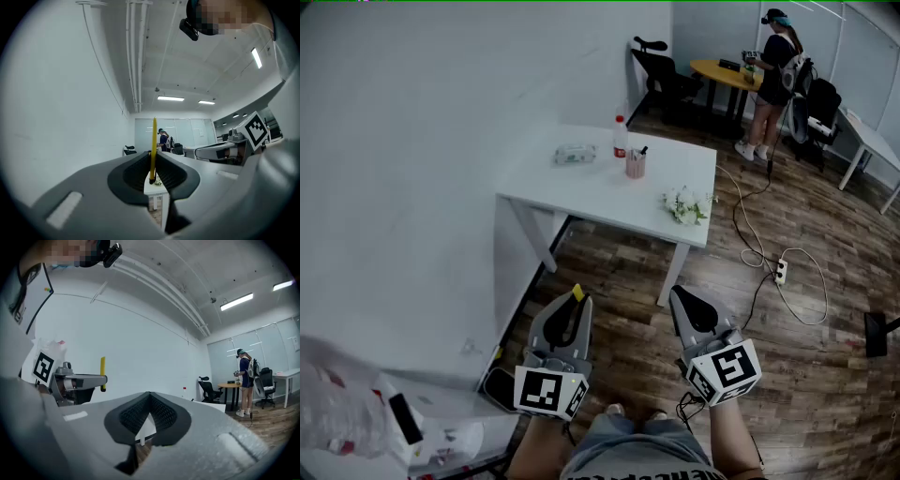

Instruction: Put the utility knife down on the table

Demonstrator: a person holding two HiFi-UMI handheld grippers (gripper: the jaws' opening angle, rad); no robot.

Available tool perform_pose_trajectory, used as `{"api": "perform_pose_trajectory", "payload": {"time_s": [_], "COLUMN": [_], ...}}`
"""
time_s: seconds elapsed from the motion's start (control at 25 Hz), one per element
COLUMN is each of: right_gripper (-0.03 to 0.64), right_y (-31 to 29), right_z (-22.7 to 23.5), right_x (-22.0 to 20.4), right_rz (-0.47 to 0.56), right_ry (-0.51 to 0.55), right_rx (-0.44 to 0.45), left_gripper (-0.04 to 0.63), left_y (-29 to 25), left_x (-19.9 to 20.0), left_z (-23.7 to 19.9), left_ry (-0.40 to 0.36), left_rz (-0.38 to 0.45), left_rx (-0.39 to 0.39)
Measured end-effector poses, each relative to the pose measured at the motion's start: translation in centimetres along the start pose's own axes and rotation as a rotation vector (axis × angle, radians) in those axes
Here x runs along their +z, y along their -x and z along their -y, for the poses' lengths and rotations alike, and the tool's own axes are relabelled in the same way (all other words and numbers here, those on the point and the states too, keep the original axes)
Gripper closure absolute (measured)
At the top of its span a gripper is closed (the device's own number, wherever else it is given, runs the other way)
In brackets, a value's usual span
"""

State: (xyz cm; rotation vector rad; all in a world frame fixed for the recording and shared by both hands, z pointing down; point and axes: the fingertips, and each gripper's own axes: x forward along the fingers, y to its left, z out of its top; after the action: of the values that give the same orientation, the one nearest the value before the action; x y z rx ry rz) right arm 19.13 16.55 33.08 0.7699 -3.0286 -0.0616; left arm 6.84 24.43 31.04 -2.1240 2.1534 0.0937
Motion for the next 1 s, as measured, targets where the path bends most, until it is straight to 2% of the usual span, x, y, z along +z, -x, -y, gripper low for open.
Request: {"api": "perform_pose_trajectory", "payload": {"time_s": [0.68,1.0], "right_gripper": [0.617,0.615], "right_y": [-3.0,-4.5], "right_z": [-2.9,-3.5], "right_x": [-0.1,0.4], "right_rz": [-0.005,0.039], "right_ry": [0.023,-0.028], "right_rx": [-0.007,-0.047], "left_gripper": [0.528,0.528], "left_y": [1.1,1.5], "left_x": [0.1,0.2], "left_z": [-4.4,-7.0], "left_ry": [0.029,0.023], "left_rz": [0.025,0.040], "left_rx": [0.005,-0.018]}}
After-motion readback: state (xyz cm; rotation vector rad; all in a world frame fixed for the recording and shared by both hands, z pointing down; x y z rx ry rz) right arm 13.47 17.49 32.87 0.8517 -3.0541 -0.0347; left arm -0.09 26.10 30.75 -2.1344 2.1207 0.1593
